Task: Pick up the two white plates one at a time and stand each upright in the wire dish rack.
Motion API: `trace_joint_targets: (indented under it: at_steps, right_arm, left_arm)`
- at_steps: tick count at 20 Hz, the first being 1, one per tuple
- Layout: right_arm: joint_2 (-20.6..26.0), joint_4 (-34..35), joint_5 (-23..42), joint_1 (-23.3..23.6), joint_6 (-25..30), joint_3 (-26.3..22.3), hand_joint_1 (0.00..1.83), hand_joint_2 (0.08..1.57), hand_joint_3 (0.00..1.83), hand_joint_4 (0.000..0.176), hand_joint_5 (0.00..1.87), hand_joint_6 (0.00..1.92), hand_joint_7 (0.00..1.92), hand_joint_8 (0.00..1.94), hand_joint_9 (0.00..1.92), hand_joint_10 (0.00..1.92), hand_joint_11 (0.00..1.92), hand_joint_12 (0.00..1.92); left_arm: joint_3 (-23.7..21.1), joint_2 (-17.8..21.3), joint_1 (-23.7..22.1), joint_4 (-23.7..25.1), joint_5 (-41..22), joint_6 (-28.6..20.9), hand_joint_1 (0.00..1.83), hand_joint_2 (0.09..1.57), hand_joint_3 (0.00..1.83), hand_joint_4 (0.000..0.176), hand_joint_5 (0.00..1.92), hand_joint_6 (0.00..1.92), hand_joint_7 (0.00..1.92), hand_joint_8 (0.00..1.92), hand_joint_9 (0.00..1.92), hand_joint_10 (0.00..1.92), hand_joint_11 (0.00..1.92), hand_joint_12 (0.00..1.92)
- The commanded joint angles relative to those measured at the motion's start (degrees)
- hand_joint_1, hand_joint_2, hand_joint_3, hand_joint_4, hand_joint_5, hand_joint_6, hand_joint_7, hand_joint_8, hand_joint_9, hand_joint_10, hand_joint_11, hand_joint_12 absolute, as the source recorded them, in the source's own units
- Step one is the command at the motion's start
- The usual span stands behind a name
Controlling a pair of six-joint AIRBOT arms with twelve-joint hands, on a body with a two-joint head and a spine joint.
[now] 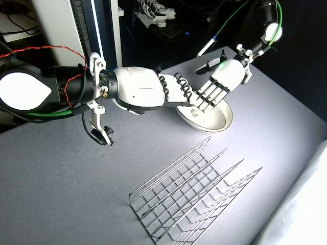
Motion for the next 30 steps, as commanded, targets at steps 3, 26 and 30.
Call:
trace_joint_targets:
  at_steps: [3, 26, 30]
  right_arm:
    - [-1.77, 2.27, 3.71, 0.27, -0.29, 0.84, 1.28, 1.06, 0.01, 0.000, 0.00, 0.00, 0.00, 0.00, 0.00, 0.00, 0.00, 0.11]
    - [-24.56, 2.25, -5.51, 3.49, -1.24, 16.89, 1.76, 1.12, 0.00, 0.000, 0.53, 0.06, 0.59, 0.04, 0.61, 0.09, 0.49, 1.53]
    - [-25.21, 2.26, -5.75, 3.57, -1.31, 18.01, 1.49, 1.19, 0.00, 0.000, 0.71, 1.22, 0.78, 1.13, 0.79, 1.24, 0.68, 1.74]
  left_arm:
    - [-0.82, -1.58, -0.62, 0.46, -0.90, 0.20, 0.00, 1.04, 0.00, 0.000, 0.00, 0.00, 0.00, 0.00, 0.00, 0.00, 0.00, 0.00]
    - [0.11, -2.57, -1.14, -1.91, -0.26, -0.23, 0.00, 1.04, 0.00, 0.000, 0.01, 0.00, 0.01, 0.00, 0.01, 0.00, 0.04, 0.02]
    - [0.52, -2.57, -0.68, -2.43, -0.36, -0.23, 0.00, 1.06, 0.01, 0.000, 0.00, 0.00, 0.00, 0.00, 0.00, 0.00, 0.01, 0.00]
